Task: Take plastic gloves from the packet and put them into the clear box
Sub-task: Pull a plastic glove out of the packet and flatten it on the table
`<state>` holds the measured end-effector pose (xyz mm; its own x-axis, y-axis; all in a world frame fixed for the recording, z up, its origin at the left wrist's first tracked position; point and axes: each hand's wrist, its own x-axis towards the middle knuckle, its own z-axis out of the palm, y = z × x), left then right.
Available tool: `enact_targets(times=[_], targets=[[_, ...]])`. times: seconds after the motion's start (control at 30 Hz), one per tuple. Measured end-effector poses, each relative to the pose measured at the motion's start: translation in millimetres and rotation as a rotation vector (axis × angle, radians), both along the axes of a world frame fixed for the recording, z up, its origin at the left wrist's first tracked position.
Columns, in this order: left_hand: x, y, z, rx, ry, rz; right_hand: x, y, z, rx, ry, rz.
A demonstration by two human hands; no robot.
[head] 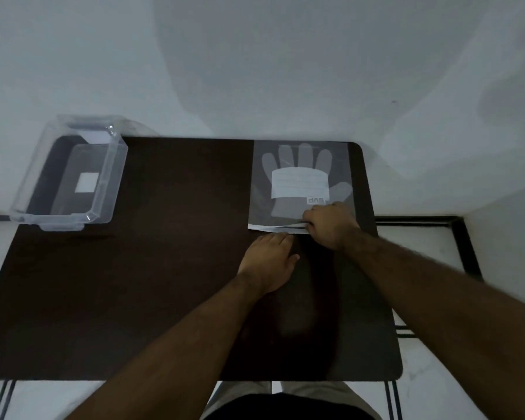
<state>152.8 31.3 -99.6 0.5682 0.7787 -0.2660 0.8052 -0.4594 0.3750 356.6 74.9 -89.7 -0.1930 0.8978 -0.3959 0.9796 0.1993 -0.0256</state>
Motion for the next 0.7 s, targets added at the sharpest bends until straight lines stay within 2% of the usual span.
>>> enact_targets(times=[0.13, 0.37, 0.57, 0.7], targets=[[16.4, 7.0, -10.8, 0.035, 0.035, -0.006, 7.5, 10.3, -2.6, -0.009, 0.025, 0.034], [35.0, 15.1, -17.1, 0.068, 0.098, 0.060, 19.2, 19.1, -6.0, 0.006, 0.168, -0.043], [51.2, 29.3, -7.7, 0.120, 0.117, 0.160, 25.0, 25.6, -9.4, 0.166, 0.291, -0.146], [60.6, 45.5, -3.7, 0.088, 0.221, 0.202, 26.4, 29.6, -9.1, 0.232, 0.318, -0.220]])
